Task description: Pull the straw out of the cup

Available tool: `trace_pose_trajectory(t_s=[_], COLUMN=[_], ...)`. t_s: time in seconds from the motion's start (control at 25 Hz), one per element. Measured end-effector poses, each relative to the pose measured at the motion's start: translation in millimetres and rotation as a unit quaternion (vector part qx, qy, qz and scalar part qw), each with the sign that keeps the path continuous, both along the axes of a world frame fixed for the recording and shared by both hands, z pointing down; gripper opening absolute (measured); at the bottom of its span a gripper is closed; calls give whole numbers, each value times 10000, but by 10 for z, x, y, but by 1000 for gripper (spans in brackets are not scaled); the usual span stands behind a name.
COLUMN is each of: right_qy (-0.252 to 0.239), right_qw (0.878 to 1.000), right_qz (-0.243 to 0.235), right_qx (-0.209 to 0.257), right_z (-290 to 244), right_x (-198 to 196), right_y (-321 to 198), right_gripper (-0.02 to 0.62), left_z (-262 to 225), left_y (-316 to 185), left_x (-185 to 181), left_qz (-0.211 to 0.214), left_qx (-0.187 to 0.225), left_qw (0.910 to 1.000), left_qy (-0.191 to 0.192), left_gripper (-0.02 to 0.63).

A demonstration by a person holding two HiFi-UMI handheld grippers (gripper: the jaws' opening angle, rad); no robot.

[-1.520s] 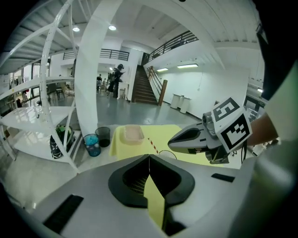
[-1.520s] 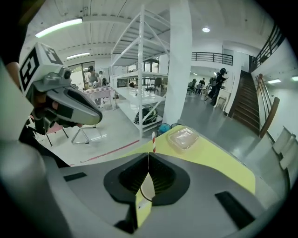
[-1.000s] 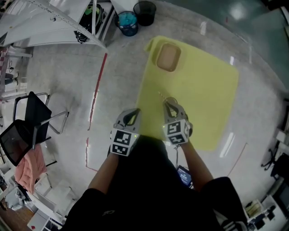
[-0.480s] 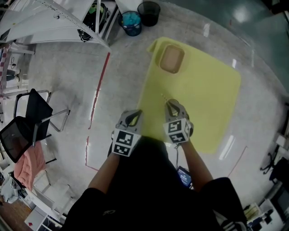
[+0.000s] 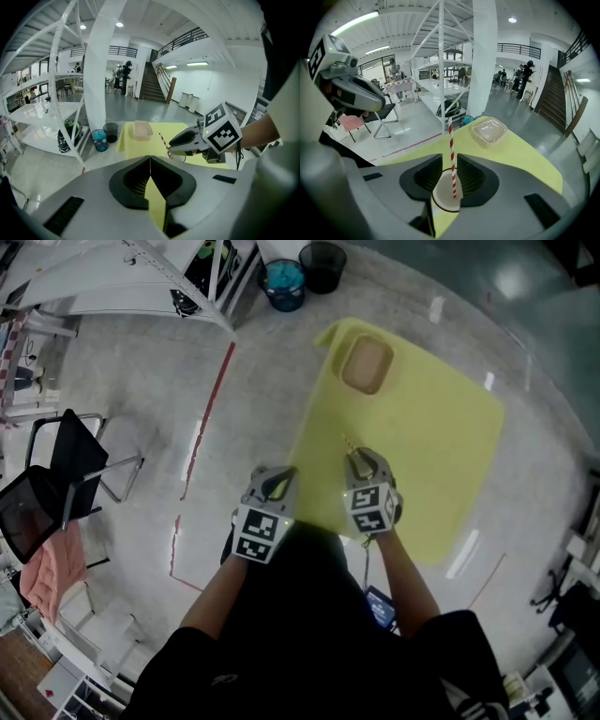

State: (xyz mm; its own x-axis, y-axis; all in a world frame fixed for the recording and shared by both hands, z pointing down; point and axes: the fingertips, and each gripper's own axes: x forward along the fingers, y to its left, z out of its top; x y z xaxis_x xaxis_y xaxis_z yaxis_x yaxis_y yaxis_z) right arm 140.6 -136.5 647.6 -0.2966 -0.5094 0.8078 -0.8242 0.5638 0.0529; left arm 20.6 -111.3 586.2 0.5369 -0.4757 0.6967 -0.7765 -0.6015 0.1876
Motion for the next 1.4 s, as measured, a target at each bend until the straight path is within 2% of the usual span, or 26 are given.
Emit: trace_pose_trajectory(t_s=[0.44, 1.4], right_qy=[-27, -46], right_qw=[9996, 9990], right_qz=[240, 339], right_qx=[-136, -275], right_z=[181, 316], right_x=[-11, 35], right_y=[-108, -107], right_gripper=[107, 106], left_z=[18, 22], left_y=[46, 70], left_x=[-92, -84], left_qz=[-71, -34], left_qx=[-22, -2], left_qw=[10000, 10000], left_qy=[12, -11], left_gripper=[44, 44])
